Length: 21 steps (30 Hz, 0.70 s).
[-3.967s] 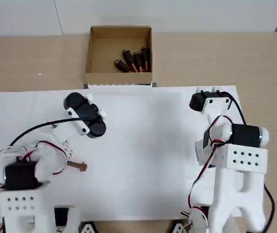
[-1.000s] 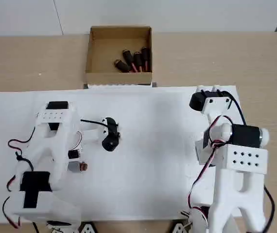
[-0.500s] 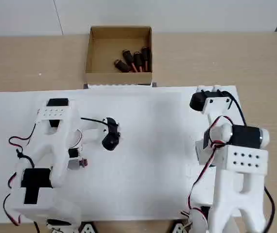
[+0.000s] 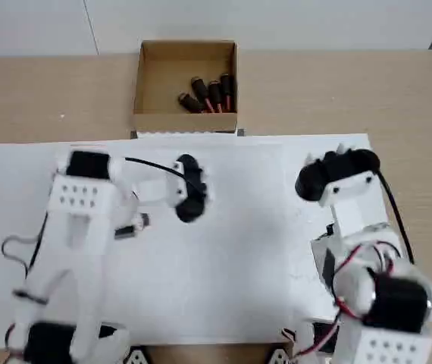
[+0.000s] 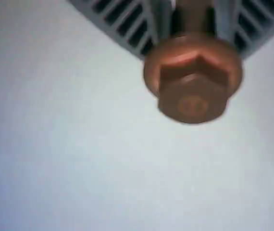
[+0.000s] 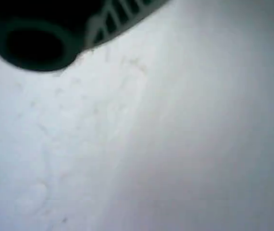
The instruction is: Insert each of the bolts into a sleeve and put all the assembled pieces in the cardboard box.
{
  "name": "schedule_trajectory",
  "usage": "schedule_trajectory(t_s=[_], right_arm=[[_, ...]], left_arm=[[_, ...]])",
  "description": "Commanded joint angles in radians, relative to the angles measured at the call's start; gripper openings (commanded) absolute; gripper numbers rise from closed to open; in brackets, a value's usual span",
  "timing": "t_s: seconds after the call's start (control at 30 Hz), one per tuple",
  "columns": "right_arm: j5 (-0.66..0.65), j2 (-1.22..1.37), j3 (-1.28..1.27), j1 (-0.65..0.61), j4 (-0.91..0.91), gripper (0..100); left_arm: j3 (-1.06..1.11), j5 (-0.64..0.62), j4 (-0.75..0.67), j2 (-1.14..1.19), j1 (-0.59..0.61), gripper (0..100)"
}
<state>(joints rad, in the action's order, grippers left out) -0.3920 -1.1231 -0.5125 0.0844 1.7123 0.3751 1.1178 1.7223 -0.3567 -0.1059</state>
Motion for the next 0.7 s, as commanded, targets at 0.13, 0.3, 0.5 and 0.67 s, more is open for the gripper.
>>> schedule_trajectory(t_s=[0.13, 0.3, 0.5, 0.67], right_arm=[[-0.006, -0.163, -0.021, 0.01, -0.005, 0.3], [-0.005, -0.34, -0.157, 0.007, -0.079, 0.3], [-0.003, -0.579, -0.364, 0.005, -0.171, 0.3], [0.009, -0.699, -0.491, 0.004, -0.183, 0.3]], left_arm=[[0.019, -0.417, -0.005, -0.347, -0.172, 0], [0.102, -0.597, -0.193, -0.506, -0.183, 0], [0.286, -0.786, -0.365, -0.654, -0.155, 0], [0.44, -0.916, -0.448, -0.793, -0.155, 0]])
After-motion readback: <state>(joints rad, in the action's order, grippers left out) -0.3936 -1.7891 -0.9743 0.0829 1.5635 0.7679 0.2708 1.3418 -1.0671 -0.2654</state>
